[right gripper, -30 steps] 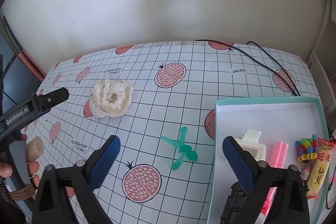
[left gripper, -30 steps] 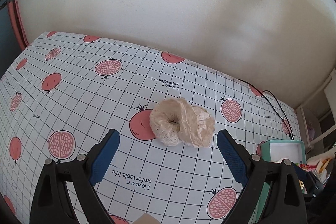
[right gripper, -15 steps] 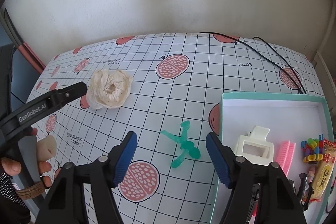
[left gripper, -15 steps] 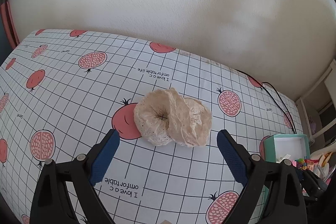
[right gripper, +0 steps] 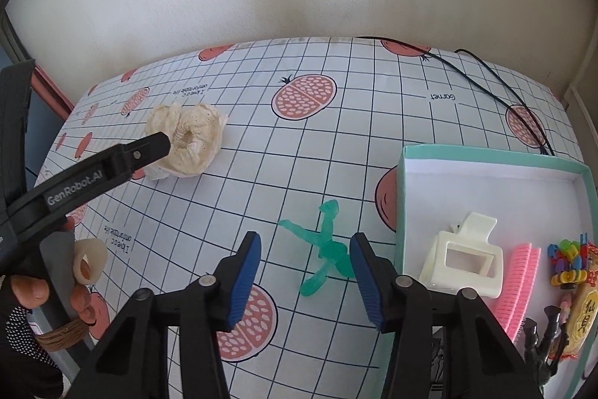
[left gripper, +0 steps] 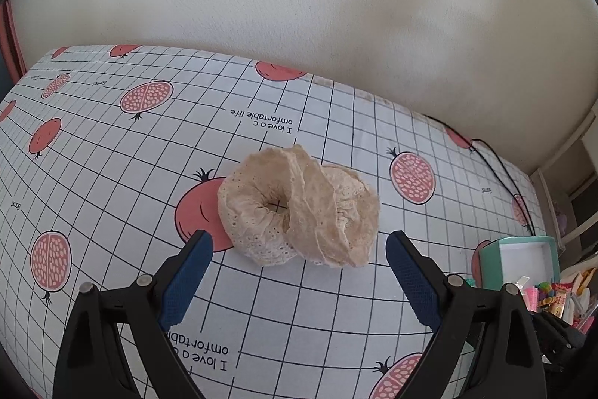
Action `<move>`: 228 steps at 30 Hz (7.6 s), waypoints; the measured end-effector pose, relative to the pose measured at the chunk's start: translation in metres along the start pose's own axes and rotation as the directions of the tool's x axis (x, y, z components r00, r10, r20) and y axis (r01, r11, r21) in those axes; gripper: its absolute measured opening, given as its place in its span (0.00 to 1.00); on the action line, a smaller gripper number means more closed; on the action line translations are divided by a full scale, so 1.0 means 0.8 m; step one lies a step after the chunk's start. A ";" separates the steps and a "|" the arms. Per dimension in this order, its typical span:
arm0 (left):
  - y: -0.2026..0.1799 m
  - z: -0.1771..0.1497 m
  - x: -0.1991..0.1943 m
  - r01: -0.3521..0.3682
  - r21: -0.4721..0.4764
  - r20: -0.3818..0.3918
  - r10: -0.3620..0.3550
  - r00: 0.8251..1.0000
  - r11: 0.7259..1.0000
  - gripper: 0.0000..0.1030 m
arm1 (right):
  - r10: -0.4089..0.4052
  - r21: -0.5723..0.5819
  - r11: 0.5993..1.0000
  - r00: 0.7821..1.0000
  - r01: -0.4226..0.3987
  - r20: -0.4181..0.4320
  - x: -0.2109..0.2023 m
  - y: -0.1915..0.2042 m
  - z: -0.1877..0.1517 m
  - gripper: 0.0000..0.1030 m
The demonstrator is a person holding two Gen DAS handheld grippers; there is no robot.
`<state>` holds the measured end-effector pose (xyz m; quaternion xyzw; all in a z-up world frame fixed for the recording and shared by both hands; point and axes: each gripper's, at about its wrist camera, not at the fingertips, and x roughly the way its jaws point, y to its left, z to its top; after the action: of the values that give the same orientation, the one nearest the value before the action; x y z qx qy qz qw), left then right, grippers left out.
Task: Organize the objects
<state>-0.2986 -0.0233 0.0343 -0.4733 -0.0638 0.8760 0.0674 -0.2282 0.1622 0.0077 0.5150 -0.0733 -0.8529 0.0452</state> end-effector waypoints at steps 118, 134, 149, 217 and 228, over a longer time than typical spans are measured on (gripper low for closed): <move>-0.282 -0.046 -0.112 0.215 0.367 0.117 -0.274 0.955 0.905 0.09 | -0.166 0.257 0.958 0.978 0.130 0.126 -0.137 -0.211 -0.017 0.26; -0.294 -0.081 -0.053 0.242 0.381 -0.069 -0.234 0.970 0.892 0.09 | -0.175 0.240 0.958 0.983 0.158 0.050 -0.098 -0.209 -0.028 0.26; -0.306 -0.095 -0.032 0.235 0.405 -0.146 -0.191 0.971 0.884 0.11 | -0.167 0.233 0.961 0.985 0.152 0.049 -0.099 -0.204 -0.025 0.28; -0.178 -0.027 -0.047 -0.085 0.099 0.100 0.075 0.992 0.992 1.00 | -0.178 0.211 0.966 0.974 0.147 0.139 -0.113 -0.175 -0.012 1.00; -0.178 -0.035 -0.071 -0.099 0.171 0.117 0.079 0.990 0.980 1.00 | -0.176 0.208 0.968 0.973 0.144 0.148 -0.134 -0.154 -0.020 1.00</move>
<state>-0.2361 0.1080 0.0909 -0.4192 0.0314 0.9049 0.0661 -0.1646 0.2985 0.0731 0.4488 -0.1183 -0.8821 -0.0810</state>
